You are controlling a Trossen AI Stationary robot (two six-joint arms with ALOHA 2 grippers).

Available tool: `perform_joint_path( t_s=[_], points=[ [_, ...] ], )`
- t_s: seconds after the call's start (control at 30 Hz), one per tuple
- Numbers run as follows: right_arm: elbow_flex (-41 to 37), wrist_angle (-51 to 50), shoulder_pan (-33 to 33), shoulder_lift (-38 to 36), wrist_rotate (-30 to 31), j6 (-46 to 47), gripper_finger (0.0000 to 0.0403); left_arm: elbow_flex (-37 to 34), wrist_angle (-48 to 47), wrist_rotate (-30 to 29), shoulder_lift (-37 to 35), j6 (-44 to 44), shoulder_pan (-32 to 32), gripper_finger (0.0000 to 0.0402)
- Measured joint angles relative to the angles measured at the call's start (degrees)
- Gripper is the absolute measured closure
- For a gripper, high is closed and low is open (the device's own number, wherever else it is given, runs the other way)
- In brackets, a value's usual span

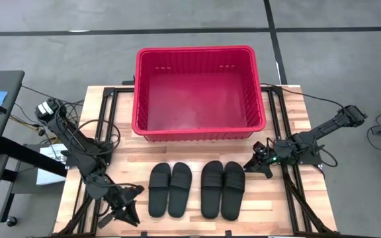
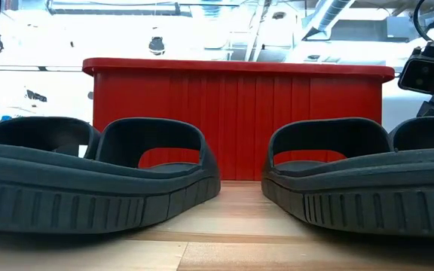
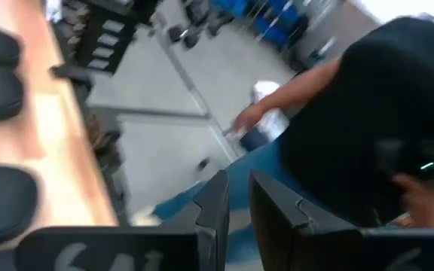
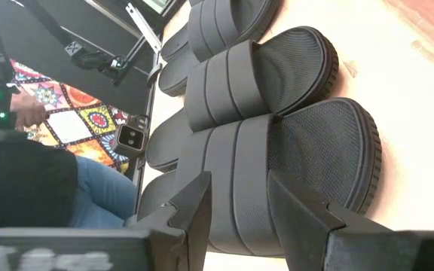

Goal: Pick and place slides into bin
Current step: Put the black slides into the red box

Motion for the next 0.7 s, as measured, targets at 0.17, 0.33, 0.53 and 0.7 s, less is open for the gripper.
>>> perform_joint_path(
  t_s=[0.17,0.33,0.53,0.7],
  points=[
    [0.0,0.0,0.01,0.0,0.0,0.0,0.028,2.37,-13.46,0.34,-1.02,1.86,0.15,0.0353],
    [0.0,0.0,0.01,0.0,0.0,0.0,0.028,3.36,-19.01,1.83,-0.94,-1.74,0.39,0.0316],
    [-0.01,0.0,0.0,0.0,0.0,0.0,0.028,3.36,-18.82,-5.32,-0.71,-4.82,0.37,0.0263],
    [0.0,0.0,-0.01,0.02,0.0,0.0,0.028,4.77,-18.96,-7.7,3.12,-6.22,0.15,0.0251]
  ],
)
